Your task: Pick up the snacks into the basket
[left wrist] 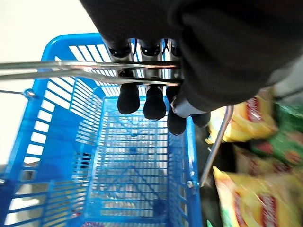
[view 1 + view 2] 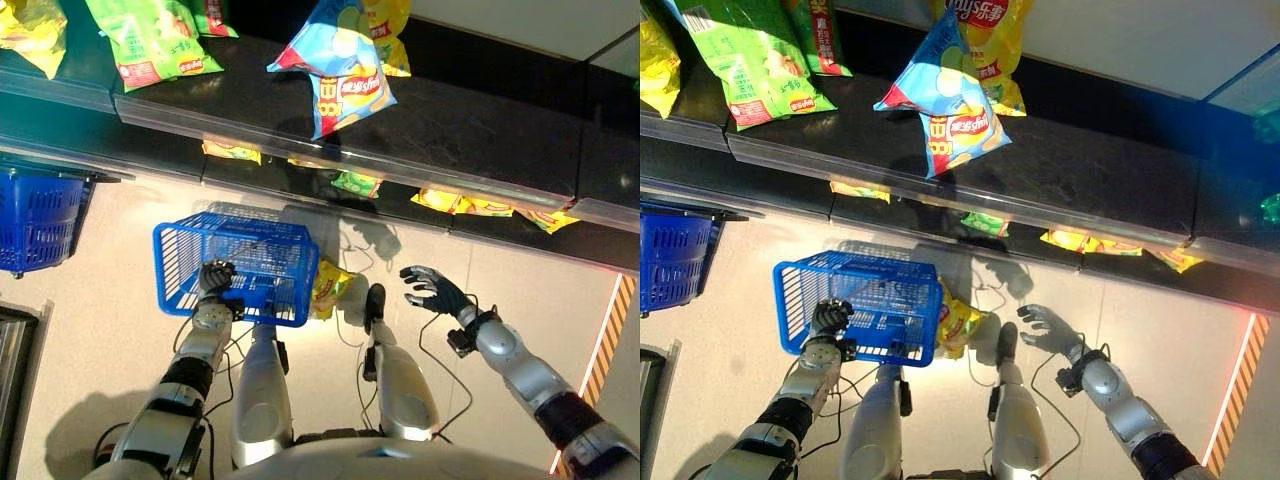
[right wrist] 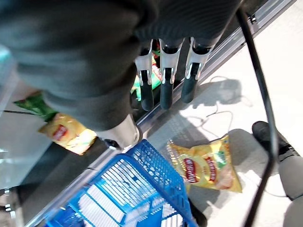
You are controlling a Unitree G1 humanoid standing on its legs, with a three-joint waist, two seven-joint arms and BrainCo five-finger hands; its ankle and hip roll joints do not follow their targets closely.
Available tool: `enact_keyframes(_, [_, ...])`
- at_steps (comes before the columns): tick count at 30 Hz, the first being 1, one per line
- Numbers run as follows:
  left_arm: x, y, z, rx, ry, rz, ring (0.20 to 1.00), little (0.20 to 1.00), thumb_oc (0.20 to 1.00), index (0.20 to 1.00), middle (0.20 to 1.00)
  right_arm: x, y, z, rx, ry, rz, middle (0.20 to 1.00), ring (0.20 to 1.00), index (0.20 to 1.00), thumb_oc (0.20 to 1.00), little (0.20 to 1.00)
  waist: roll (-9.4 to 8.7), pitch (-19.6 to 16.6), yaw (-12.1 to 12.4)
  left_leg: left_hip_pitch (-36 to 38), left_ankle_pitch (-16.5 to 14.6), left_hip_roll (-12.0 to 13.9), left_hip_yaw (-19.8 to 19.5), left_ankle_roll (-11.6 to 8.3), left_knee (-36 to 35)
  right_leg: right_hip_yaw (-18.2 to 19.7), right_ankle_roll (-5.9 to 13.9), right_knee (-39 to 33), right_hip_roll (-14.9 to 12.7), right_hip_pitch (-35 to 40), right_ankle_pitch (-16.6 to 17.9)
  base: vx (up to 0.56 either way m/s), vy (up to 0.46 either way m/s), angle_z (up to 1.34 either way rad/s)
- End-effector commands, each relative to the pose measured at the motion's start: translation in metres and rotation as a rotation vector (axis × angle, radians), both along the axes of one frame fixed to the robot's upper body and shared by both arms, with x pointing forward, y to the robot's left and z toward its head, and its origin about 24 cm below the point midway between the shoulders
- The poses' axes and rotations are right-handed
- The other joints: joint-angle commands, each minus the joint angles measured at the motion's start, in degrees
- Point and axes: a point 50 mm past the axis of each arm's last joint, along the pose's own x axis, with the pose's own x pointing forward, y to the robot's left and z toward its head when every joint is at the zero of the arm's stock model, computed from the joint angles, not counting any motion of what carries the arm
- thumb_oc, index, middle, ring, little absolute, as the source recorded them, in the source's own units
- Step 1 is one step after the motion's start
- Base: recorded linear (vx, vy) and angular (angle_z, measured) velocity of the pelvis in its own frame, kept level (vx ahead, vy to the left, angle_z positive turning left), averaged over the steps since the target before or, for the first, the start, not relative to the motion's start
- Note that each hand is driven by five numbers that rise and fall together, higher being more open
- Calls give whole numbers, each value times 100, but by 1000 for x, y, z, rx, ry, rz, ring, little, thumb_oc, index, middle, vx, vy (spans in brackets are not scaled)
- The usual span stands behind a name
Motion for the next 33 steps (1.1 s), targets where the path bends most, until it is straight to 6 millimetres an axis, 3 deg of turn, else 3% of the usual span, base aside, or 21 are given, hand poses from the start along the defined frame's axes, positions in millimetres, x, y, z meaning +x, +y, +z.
enact_keyframes(1, [21,-10,29,51,-151,-64,200,200,200,200,200,7,10,13,5,-75,23,200,200,200,200,200,-30,-92,112,3,-346,-325,-18,118,77,-17,39,279,49,-665,184,0,0,0])
enact_keyframes(5, [21,-10,26,50,-131,-66,200,200,200,200,200,9,11,17,11,-104,5,200,200,200,200,200,-31,-106,111,3,-349,-321,-10,118,78,-7,38,286,51,-666,174,0,0,0])
enact_keyframes(6, [19,-10,22,45,-108,-57,200,200,200,200,200,12,11,24,28,-147,-20,893,893,893,893,893,-30,-120,95,18,-357,-316,1,119,79,-2,37,286,54,-659,169,0,0,0])
enact_keyframes(7, [19,-9,20,44,-103,-50,200,200,200,200,200,13,11,30,39,-175,-24,1000,1000,1000,1000,1000,-31,-128,84,24,-362,-314,2,120,79,4,36,285,58,-656,167,0,0,0])
enact_keyframes(11, [8,2,-2,44,16,13,200,200,200,200,200,17,13,66,198,-333,-55,1000,1000,1000,1000,1000,-42,-206,41,66,-385,-295,9,122,84,4,35,299,60,-627,131,8,0,0])
enact_keyframes(13, [-4,6,-24,62,143,29,200,200,200,200,200,17,13,96,327,-450,-42,1000,1000,1000,1000,1000,-55,-269,23,150,-443,-277,15,115,89,12,35,324,69,-563,82,40,4,-1])
enact_keyframes(15, [-10,7,-32,64,186,33,200,200,200,200,200,16,12,104,360,-477,-38,1000,1000,1000,1000,1000,-68,-320,9,145,-437,-284,15,119,83,13,38,335,64,-578,83,25,1,1])
enact_keyframes(16, [-30,11,-55,66,323,43,200,200,200,200,200,13,8,128,446,-567,-30,1000,1000,1000,1000,1000,-98,-409,3,230,-495,-279,23,116,79,16,37,350,74,-493,36,56,-3,0])
enact_keyframes(18, [-37,12,-61,74,365,38,200,200,200,200,200,12,6,138,470,-607,-17,1000,1000,1000,1000,1000,-116,-470,-5,221,-483,-291,18,121,73,9,43,345,61,-492,47,50,-10,3])
enact_keyframes(19, [-54,15,-74,97,458,23,200,200,200,200,200,9,3,158,529,-695,-11,1000,1000,1000,1000,1000,-157,-556,-6,279,-515,-295,11,120,69,4,46,345,61,-435,29,34,-14,2])
enact_keyframes(20, [-53,15,-74,97,458,23,200,200,200,200,200,9,2,158,529,-694,-11,1000,1000,1000,1000,1000,-156,-559,-7,275,-515,-297,10,120,69,3,47,344,60,-438,29,69,-21,-1])
enact_keyframes(22, [-77,17,-90,156,580,-32,200,200,200,200,200,5,1,188,598,-817,24,1000,1000,1000,1000,1000,-203,-682,9,330,-557,-323,-3,129,62,0,52,347,52,-386,10,52,-9,3])
enact_keyframes(27, [-102,18,-104,207,677,-90,200,200,200,200,200,12,-3,224,650,-980,1,1000,1000,1000,1000,1000,-223,-793,163,374,-598,-371,-66,161,67,-74,57,354,30,-299,1,21,-8,3])
enact_keyframes(33, [-101,18,-102,256,653,-124,200,200,200,200,200,36,6,245,616,-1020,-7,1000,1000,1000,1000,1000,-254,-801,368,366,-585,-411,-146,178,70,-145,55,332,16,-260,17,-5,-13,10])
